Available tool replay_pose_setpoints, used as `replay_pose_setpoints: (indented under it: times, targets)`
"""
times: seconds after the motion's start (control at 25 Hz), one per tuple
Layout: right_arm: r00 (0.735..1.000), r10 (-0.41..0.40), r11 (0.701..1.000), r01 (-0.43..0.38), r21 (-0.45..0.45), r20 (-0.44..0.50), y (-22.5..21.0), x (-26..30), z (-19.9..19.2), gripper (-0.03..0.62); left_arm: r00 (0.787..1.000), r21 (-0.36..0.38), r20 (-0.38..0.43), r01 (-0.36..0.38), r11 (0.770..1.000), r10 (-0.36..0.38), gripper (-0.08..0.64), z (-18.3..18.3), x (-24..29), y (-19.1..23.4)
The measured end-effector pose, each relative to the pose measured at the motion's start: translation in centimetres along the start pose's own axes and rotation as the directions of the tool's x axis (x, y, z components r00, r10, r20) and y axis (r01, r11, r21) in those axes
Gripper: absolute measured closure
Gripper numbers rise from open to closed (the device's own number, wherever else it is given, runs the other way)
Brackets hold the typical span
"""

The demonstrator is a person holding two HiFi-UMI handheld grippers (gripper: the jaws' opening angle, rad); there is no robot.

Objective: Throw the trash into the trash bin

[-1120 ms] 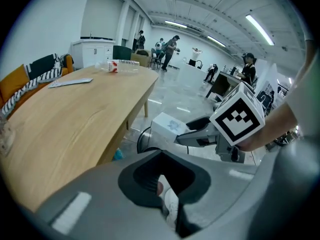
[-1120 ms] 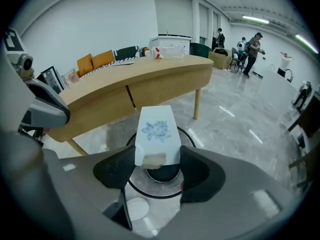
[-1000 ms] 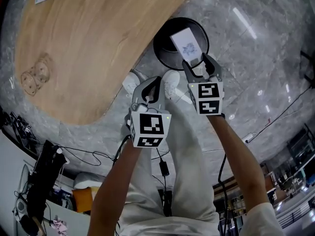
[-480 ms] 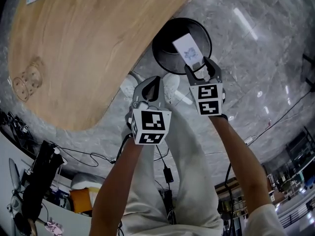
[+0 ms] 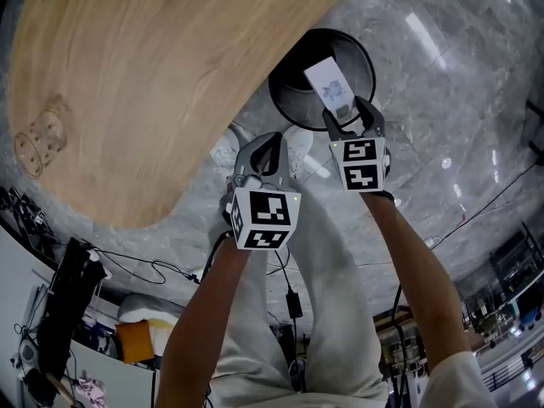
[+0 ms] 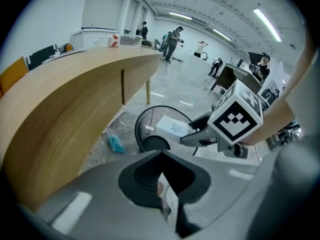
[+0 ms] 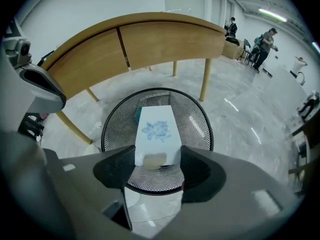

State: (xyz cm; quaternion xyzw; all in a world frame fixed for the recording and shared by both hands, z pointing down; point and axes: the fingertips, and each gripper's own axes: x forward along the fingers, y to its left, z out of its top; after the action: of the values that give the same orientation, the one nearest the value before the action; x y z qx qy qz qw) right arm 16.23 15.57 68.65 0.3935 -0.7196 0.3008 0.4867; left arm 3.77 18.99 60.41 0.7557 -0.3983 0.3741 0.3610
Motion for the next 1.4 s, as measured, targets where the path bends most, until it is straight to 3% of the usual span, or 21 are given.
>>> replay_pose_setpoints:
  times: [0.56,0.8,0.96,1.16,1.4]
  targets:
    - [1.000,-0.002,1.000,0.002,-0.025,-0.005,-0.2,-0.6,1.3,0.304,1.000,0.000,0.002,0.013,1.000,-0.013,0.560,1.4,-0.6,0.1]
    - [0.997,-0.032,0.999,0.034,-0.029,0.072,-0.1,-3.8,4.4,0.368,0.999,0.034,0.022,0.043,0.998,-0.044,0.560,3.7,-2.7,-1.4]
    - [0.992,-0.035,0.999,0.039,-0.030,0.125,0.0,-6.7,6.7,0.365,0.998,0.038,0.048,0.045,0.998,-0.047,0.560,5.7,-4.9,-2.2]
    - [0.975,-0.022,1.000,0.026,-0.014,0.220,0.3,-10.8,10.9,0.360,0.993,-0.012,0.113,0.044,0.999,-0.042,0.560,8.9,-8.1,-1.8]
    - [0.958,-0.007,0.998,0.026,-0.064,0.288,0.5,-14.4,14.7,0.362,0.987,-0.030,0.160,0.021,0.999,-0.016,0.560,11.6,-11.5,-1.5]
